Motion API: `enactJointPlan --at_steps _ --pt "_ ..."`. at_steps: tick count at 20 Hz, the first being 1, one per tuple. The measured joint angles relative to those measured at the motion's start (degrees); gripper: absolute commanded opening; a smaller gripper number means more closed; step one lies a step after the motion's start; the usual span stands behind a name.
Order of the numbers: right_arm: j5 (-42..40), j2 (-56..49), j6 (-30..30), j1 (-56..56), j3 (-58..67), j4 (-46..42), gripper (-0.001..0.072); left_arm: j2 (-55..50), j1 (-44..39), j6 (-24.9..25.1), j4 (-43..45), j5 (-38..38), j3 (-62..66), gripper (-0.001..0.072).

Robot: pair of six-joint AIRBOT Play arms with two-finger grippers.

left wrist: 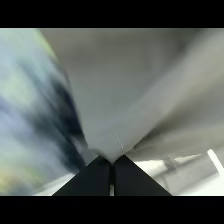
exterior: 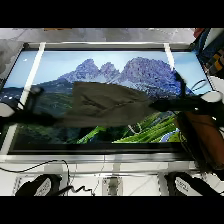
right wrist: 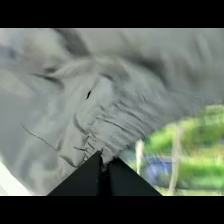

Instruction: Fold the clothes and pants, and hang the long-sleeved shirts on hangers.

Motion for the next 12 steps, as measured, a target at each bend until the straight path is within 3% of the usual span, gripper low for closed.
enactJointPlan --at_steps 6,12 --pt "-1.36 19.98 5.2 0.02 6.93 5.57 0.0024 15.91 0.44 0.04 -3.54 17.46 10.51 0.0005" --pt "-3.02 30.01 15.61 0.02 17.59 16.24 0.0024 32.02 0.48 0.04 -4.22 35.67 12.28 0.0004"
